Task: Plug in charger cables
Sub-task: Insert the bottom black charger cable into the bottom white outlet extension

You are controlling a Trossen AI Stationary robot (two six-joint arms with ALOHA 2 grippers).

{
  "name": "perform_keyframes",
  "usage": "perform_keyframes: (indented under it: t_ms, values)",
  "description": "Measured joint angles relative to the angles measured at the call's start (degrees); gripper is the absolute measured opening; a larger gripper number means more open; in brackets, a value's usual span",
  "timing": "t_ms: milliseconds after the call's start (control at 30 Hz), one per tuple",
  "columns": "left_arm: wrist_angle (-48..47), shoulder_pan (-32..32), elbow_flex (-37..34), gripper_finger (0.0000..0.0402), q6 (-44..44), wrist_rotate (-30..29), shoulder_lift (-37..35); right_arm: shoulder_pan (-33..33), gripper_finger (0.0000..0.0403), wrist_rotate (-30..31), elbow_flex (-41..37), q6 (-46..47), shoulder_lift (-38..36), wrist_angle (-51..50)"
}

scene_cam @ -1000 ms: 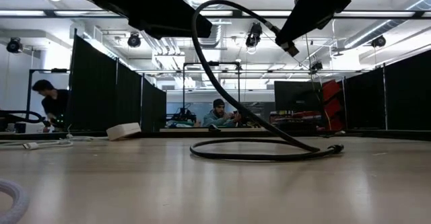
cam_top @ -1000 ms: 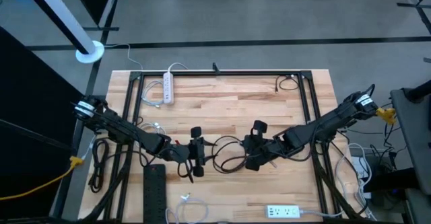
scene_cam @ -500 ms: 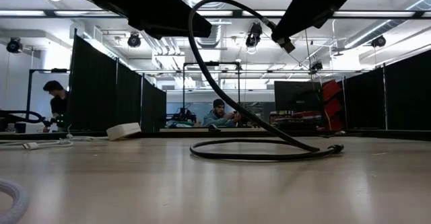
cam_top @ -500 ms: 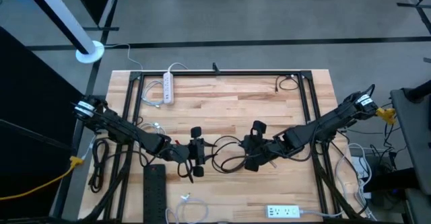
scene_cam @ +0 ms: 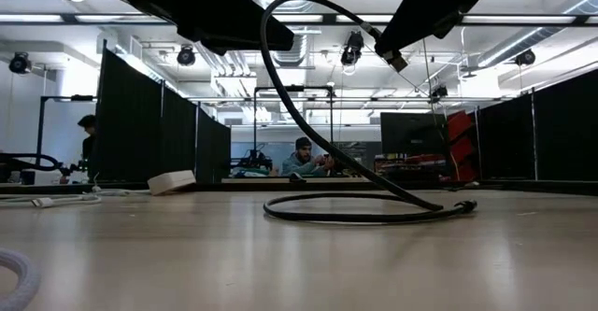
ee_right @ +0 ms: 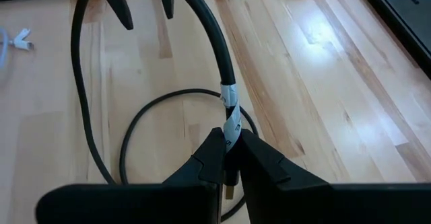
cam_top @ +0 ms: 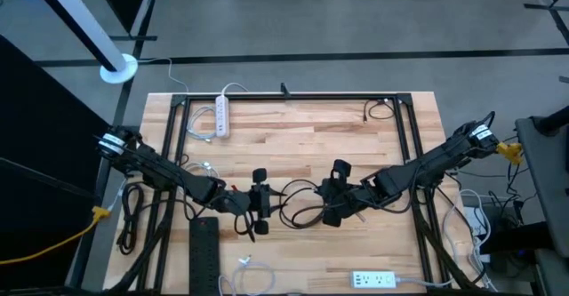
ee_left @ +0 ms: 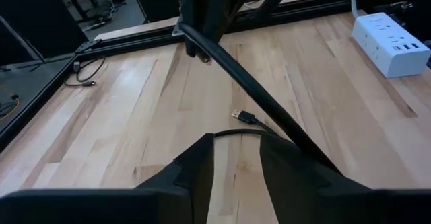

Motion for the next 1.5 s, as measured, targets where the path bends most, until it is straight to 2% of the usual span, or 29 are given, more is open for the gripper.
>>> perform_keyframes:
  t_ms: [233,433,600,1500]
  values:
    - [-0.3,0.0,0.0,0.0148,-2.9,0.1,0.0,0.0,0.0018,0.0,0.0,0.0,0.3,0.6]
    - [0.1,0.7,0.0,0.0179,-4.9,8.3,0.0,0.0,0.0018,-0.1,0.0,-0.7,1.5,2.2]
    - [0.3,0.8,0.0,0.0189,-4.8,8.7,0.0,0.0,0.0018,-0.4,0.0,-0.7,1.9,2.6]
    - [0.6,1.0,-1.7,0.0117,-6.6,8.7,0.0,0.0,0.0018,-0.4,0.0,-3.5,1.7,5.8]
